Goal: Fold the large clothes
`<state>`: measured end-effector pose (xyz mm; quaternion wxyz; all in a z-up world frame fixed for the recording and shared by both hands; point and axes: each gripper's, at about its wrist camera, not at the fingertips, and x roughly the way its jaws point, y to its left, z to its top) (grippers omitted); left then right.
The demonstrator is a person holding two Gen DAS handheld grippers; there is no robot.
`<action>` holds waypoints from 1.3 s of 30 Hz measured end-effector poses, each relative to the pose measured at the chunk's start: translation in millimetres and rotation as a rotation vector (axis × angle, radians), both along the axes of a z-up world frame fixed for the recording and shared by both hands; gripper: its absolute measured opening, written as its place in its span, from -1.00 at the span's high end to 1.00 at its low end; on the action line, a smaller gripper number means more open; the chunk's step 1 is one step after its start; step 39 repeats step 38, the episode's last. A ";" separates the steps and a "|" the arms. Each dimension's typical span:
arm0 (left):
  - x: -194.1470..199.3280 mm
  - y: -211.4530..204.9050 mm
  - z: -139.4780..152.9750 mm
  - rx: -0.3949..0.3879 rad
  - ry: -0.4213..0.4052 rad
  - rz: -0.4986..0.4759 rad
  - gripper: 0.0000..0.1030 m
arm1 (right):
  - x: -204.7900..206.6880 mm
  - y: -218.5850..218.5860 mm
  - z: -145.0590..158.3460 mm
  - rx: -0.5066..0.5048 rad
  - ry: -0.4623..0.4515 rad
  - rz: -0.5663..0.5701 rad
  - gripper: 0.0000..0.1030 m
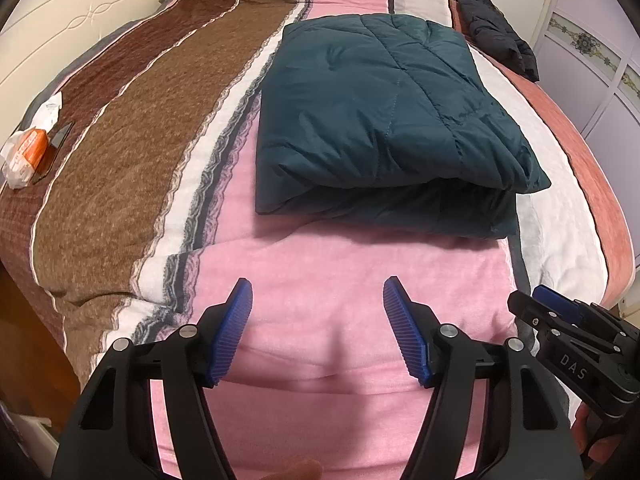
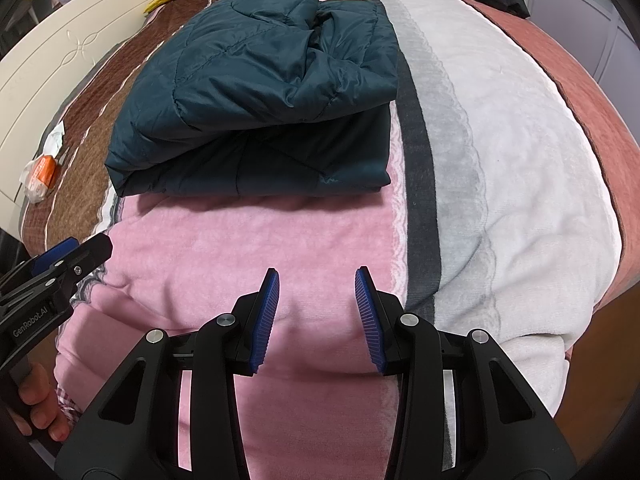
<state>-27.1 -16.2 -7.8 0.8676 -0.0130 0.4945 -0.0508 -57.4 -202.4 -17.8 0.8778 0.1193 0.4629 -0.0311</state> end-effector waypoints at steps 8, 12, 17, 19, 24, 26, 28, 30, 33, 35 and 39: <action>0.0 -0.3 -0.2 0.001 0.001 0.001 -0.26 | -0.2 0.2 0.0 0.000 0.000 -0.001 0.22; -0.1 0.0 -0.5 0.002 0.001 0.000 -0.26 | 0.0 -0.1 -0.2 0.000 0.001 0.001 0.22; -0.1 -0.4 -0.3 0.002 0.001 0.000 -0.26 | 0.5 -0.3 0.0 0.001 0.001 0.000 0.22; -0.1 -0.4 -0.3 0.002 0.001 0.000 -0.26 | 0.5 -0.3 0.2 0.000 0.001 0.000 0.22; -0.3 -0.3 -0.3 0.002 0.001 0.002 -0.26 | 0.6 -0.1 0.1 0.001 0.001 0.000 0.22; -0.6 -0.4 0.2 0.001 -0.003 0.003 -0.26 | 1.0 -0.2 0.1 0.001 0.001 0.001 0.22; -1.1 -0.6 0.3 0.002 -0.005 -0.001 -0.26 | 0.3 0.7 -1.5 0.000 0.001 0.002 0.22; -0.3 -0.2 -0.3 0.005 0.000 -0.002 -0.26 | -0.1 1.2 -1.9 0.000 0.002 0.003 0.22; 0.5 0.9 -0.6 0.004 0.003 -0.001 -0.26 | 0.0 1.0 -2.0 0.000 0.002 0.003 0.22; 0.6 0.1 -0.5 0.006 0.001 -0.003 -0.26 | -0.6 1.5 -2.2 0.000 0.003 0.003 0.22; 0.2 -0.6 -0.7 0.007 -0.001 -0.004 -0.26 | -0.3 1.4 -1.9 0.000 0.004 0.004 0.22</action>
